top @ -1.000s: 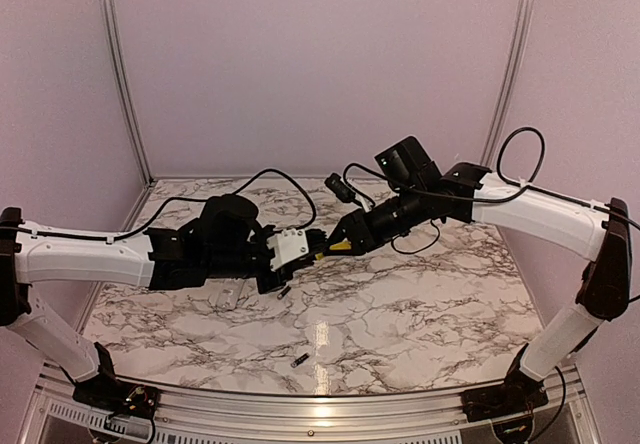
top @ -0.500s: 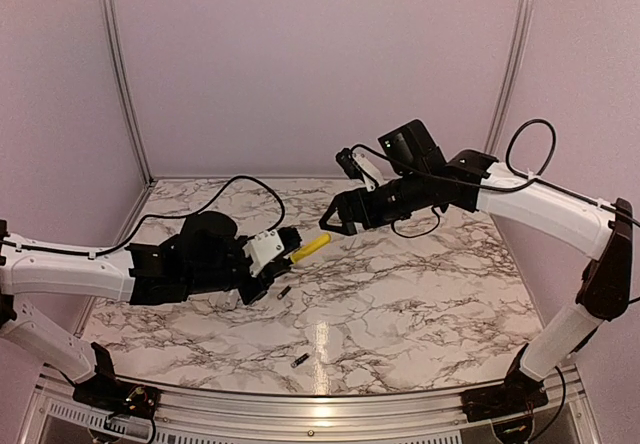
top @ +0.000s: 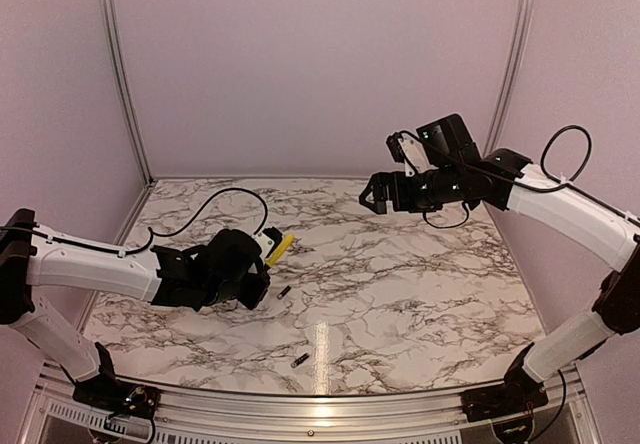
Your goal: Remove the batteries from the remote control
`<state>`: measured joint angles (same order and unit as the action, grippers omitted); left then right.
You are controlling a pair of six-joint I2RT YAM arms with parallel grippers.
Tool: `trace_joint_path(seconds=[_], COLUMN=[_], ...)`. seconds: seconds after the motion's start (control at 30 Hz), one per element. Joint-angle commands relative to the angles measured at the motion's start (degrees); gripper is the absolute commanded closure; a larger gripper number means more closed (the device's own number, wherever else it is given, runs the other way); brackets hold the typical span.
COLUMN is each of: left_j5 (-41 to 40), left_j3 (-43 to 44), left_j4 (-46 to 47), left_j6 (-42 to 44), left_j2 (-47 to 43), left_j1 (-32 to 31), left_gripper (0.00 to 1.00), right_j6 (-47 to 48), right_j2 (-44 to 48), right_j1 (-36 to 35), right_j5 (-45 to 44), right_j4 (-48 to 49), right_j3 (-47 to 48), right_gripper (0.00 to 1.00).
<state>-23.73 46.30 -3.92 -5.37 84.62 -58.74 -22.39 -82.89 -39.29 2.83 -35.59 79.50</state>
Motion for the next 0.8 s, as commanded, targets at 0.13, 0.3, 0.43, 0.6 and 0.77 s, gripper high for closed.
trace_joint_path(seconds=[0.13,0.3,0.43,0.6,0.77], left_j5=[-2.04,1.90,3.00,5.14,5.87], left_j3=[8.88,12.29,13.93,13.73,13.42], left_j4=[-9.42,-12.44,-12.76,-10.86,-10.23], left_j6=[-9.55,-12.23,-13.00,-14.30,-15.07], left_j2=[8.46,13.74,16.75,18.61,20.23], left_j1=[3.72,6.88,7.74,8.29,8.42], left_gripper=[1.00,1.00,1.00,1.00,1.00], right_j6=[-3.34,-4.10,-4.49,-4.54,-4.69], right_j2=[3.67,5.46,6.78,7.57,7.75], right_j1=[0.36,0.44,0.48,0.63,0.70], right_j5=[-1.64,-2.07,-2.57,-2.57,-2.48], right_j4=[0.57,0.64,0.61,0.61,0.78], right_j3=[-4.75,-6.71,-8.05,-9.01,-9.54], right_gripper=[0.02,0.02,0.02,0.02,0.02])
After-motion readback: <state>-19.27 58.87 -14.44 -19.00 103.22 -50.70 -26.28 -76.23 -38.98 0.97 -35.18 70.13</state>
